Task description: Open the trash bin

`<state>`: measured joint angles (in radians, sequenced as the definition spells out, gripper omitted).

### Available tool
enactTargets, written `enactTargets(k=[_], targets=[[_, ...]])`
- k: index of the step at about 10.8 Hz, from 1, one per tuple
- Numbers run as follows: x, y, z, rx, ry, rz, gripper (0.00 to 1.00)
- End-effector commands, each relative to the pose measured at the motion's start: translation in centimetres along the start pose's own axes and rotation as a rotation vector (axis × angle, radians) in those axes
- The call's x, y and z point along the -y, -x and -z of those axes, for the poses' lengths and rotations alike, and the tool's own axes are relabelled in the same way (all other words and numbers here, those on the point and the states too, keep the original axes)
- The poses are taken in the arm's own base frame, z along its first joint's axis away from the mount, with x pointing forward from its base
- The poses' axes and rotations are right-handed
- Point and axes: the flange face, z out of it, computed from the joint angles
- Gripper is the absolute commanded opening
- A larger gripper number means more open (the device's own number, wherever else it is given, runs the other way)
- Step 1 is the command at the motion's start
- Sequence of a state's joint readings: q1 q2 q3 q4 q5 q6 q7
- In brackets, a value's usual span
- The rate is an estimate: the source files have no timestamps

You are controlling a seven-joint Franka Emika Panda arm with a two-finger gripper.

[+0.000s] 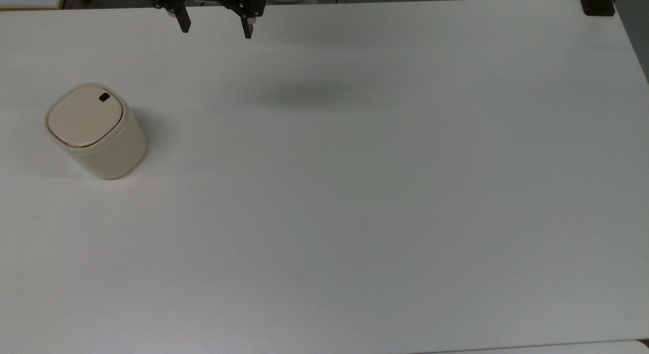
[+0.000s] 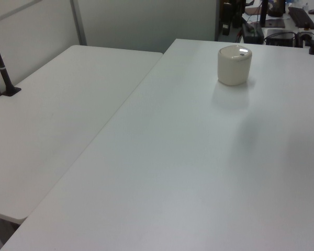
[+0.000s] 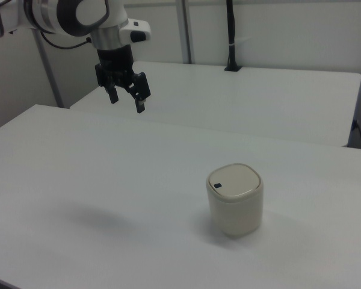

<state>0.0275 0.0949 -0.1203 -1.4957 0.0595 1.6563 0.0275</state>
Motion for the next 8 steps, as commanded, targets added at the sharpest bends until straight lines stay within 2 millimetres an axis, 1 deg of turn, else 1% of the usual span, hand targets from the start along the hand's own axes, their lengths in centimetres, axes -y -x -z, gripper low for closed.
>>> enactTargets(k=[1,8], targets=[[-0.41,0.83,0.22,0.01,0.018,0.008,1.0],[-0.35,0.78,0.22,0.013,0.014,0.015,1.0]])
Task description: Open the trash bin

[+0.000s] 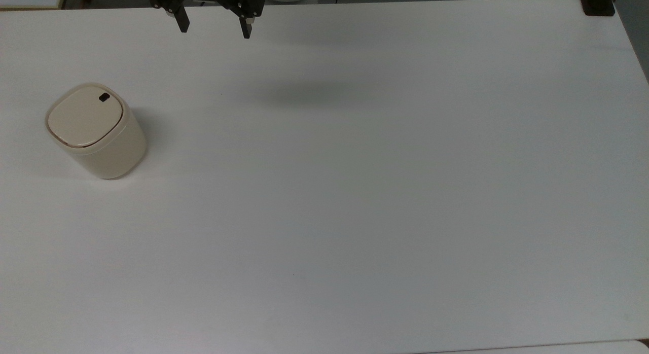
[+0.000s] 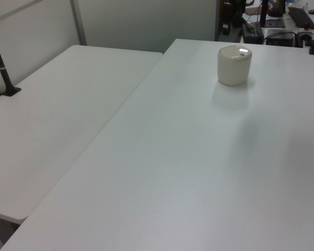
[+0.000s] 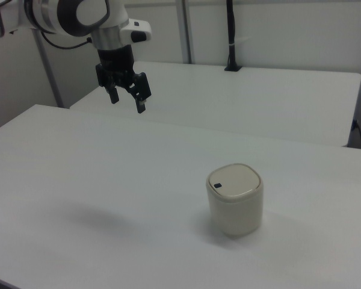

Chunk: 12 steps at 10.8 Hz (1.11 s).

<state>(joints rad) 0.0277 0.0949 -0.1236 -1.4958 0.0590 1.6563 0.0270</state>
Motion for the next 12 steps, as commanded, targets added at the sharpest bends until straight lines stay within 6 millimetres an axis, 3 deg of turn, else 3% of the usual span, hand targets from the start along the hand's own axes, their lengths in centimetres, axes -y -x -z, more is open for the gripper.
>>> enactTargets(k=[1,2,3,5,6,9,10,12], targets=[[-0.2,0.9,0.3,0.015,0.012,0.02,1.0],[-0.2,0.9,0.3,0.016,0.012,0.02,1.0],[-0.2,0.9,0.3,0.016,0.011,0.019,0.92],[-0.4,1.0,0.4,0.016,0.003,0.01,0.67],[-0.4,1.0,0.3,0.021,0.004,0.002,0.64],[-1.1,0.6,-0.3,0.02,0.009,-0.041,0.36],[-2.7,0.1,-0.9,0.018,0.021,-0.07,0.26],[-7.4,-1.3,-2.1,-0.041,0.038,-0.185,0.17]])
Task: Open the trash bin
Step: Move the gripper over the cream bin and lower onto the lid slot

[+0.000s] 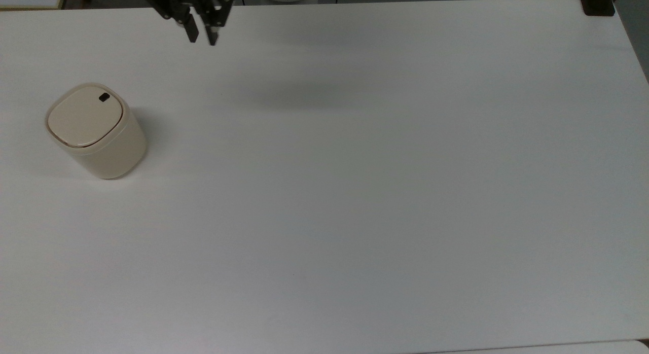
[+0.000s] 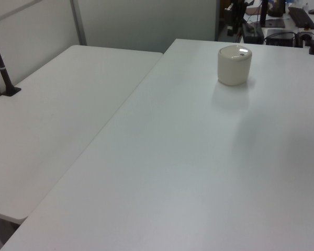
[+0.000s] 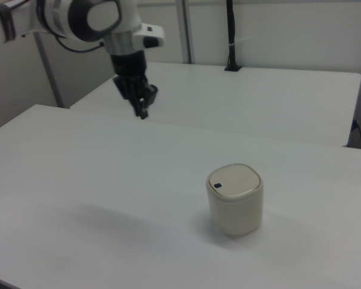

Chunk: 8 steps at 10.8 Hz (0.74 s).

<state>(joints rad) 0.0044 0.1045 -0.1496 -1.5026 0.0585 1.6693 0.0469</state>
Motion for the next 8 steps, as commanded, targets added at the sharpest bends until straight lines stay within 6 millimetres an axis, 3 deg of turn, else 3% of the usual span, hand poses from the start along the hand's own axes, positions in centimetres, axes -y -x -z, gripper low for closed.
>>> enactTargets(k=[1,5,8], targets=[[-6.7,-1.8,-2.0,-0.06,0.039,-0.169,0.16],[-14.2,-4.0,-6.6,-0.097,0.097,-0.292,0.14],[-17.2,-4.3,-10.0,-0.133,0.125,-0.328,0.13]])
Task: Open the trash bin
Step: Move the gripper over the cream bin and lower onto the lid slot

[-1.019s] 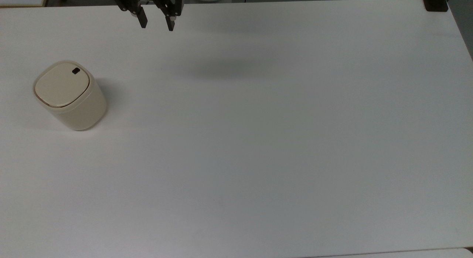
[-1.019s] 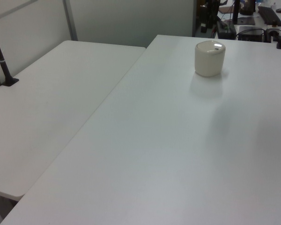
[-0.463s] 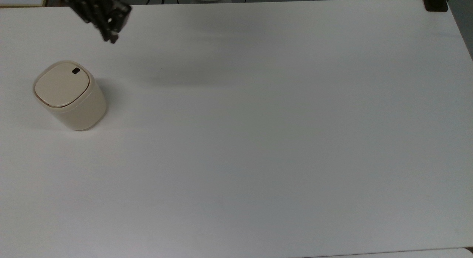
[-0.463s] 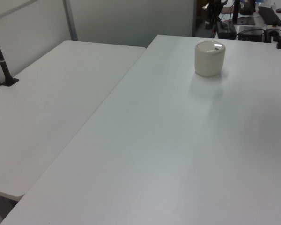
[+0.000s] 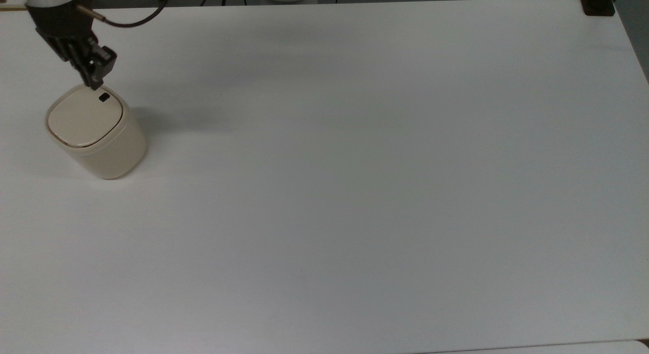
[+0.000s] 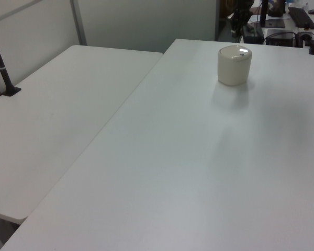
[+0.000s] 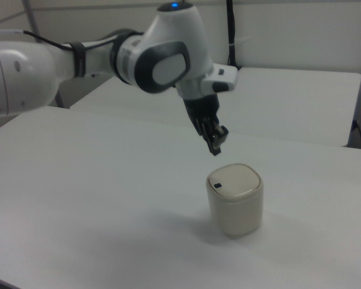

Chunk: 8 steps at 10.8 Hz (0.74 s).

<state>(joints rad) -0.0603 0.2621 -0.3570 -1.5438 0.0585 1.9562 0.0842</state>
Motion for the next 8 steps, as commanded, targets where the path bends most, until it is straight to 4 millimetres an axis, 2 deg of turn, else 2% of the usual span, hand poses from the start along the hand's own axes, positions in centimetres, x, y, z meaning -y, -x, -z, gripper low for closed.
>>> enactTargets(k=[1,6,8], targets=[[-1.3,-0.1,-4.2,-0.025,0.033,-0.03,0.13],[-3.7,1.6,-8.2,0.056,0.053,0.004,0.13],[-3.9,2.2,-9.8,0.048,0.052,0.01,0.13]])
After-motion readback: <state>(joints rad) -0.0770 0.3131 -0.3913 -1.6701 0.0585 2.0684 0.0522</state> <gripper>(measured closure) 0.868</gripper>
